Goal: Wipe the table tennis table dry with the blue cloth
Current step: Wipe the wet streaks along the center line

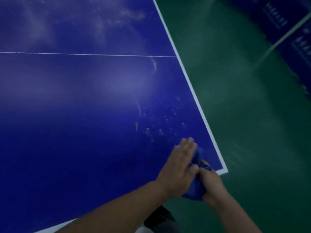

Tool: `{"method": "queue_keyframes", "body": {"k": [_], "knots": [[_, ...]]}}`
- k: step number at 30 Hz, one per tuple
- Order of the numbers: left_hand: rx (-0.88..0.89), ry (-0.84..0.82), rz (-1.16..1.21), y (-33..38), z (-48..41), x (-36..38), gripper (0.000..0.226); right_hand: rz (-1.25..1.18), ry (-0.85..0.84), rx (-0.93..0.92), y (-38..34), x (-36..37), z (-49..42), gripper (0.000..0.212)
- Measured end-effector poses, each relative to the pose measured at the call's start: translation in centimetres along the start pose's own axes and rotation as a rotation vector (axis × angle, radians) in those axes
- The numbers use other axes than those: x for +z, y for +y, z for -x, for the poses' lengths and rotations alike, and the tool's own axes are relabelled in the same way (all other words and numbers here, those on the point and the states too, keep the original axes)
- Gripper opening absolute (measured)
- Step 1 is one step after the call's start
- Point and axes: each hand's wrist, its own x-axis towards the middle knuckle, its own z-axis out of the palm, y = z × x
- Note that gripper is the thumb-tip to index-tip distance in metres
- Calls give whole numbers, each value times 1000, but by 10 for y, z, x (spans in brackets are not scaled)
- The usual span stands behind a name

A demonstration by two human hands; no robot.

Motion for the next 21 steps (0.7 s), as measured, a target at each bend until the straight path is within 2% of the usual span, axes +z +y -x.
{"method": "queue_keyframes", "body": {"k": [1,2,3,4,5,7,9,11,12,13,15,16,17,21], "knots": [[-14,-219,-140,-2,-5,14,71,-105,68,-2,1,-14,9,34],[-134,-368,-237,-4,-12,23,76,-186,167,-12,2,-31,17,34],[-265,-439,-286,-7,-18,29,77,-224,270,-30,3,-51,27,33],[-320,-455,-287,-3,-23,37,76,-220,393,-53,9,-77,37,33],[-297,-420,-277,2,-25,44,73,-189,476,-73,15,-97,47,32],[-132,-357,-219,31,-21,65,70,-162,528,-110,33,-126,69,31],[49,-317,-114,71,-7,85,78,-204,545,-126,53,-140,80,29],[224,-367,-89,99,11,112,80,-291,489,-129,65,-148,85,32],[285,-451,-157,99,18,129,75,-335,467,-126,70,-152,86,34],[249,-557,-254,90,21,142,71,-371,484,-125,75,-159,85,34],[-76,-730,-428,68,24,158,71,-334,612,-134,86,-179,92,30],[-174,-719,-457,62,23,162,70,-283,648,-148,93,-193,96,27],[-185,-667,-436,59,25,166,68,-235,634,-158,101,-204,98,25],[-3,-494,-245,92,45,185,65,-134,509,-173,137,-228,106,32]]}}
